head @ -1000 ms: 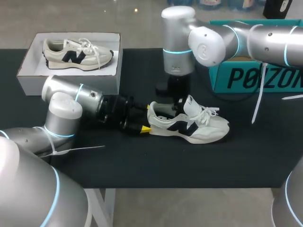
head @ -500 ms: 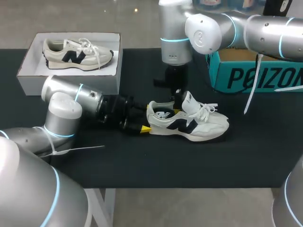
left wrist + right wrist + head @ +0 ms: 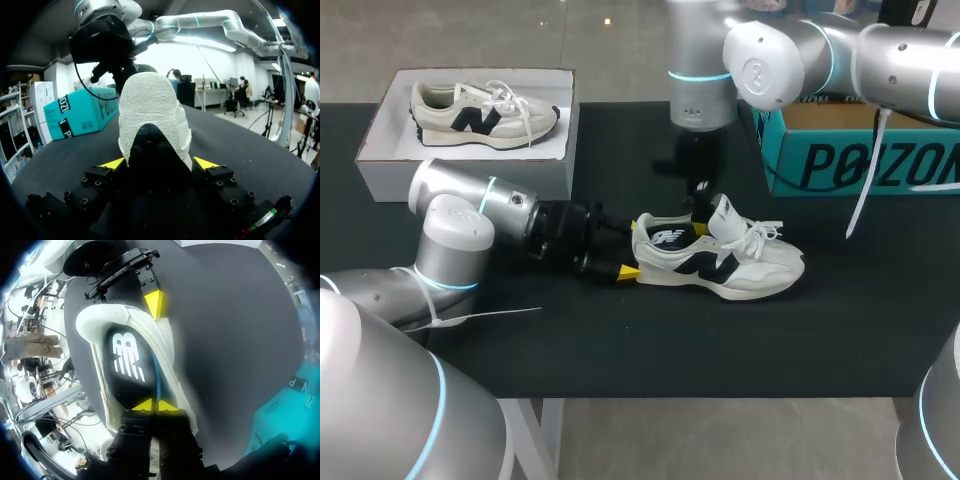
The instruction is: Take the shoe out of the shoebox, open the shoe tongue, remove and reinsert the insole, then place the shoe into the shoebox
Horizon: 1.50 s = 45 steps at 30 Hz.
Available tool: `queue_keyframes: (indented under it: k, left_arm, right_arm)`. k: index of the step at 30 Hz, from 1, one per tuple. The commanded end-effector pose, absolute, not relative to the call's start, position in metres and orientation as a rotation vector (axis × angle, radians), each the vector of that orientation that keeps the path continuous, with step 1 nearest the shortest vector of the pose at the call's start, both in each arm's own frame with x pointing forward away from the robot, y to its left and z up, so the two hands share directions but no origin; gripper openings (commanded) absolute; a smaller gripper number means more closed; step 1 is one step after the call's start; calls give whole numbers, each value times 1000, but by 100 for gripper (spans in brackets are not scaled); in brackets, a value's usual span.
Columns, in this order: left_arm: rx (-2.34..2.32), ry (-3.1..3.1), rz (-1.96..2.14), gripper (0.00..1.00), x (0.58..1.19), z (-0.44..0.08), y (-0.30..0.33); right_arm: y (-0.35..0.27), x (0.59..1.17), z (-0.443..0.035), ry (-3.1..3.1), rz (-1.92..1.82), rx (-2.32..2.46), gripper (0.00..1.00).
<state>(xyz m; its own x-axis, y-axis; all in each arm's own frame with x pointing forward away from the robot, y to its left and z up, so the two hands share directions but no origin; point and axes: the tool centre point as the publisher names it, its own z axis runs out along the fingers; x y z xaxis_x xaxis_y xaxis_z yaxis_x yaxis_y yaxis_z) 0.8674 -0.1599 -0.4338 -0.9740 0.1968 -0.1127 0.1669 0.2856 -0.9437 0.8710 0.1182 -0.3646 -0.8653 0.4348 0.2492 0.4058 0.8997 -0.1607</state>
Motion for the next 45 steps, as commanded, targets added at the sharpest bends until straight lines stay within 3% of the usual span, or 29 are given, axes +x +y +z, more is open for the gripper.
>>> queue_keyframes:
  k: [1,25,38,45]
  left_arm:
    - [-355,-2497,1829,0,868,-439,-161]
    - [-355,-2497,1829,0,868,-439,-161]
    - [-355,-2497,1829,0,868,-439,-161]
    - [-355,-2497,1829,0,868,-439,-161]
  right_arm:
    - [95,865,-354,-2802,74,-667,0]
    - [92,873,-322,-2844,-170,-749,0]
    - [142,875,-352,-2836,-111,-606,0]
    - [158,887,-332,-2842,-190,-585,0]
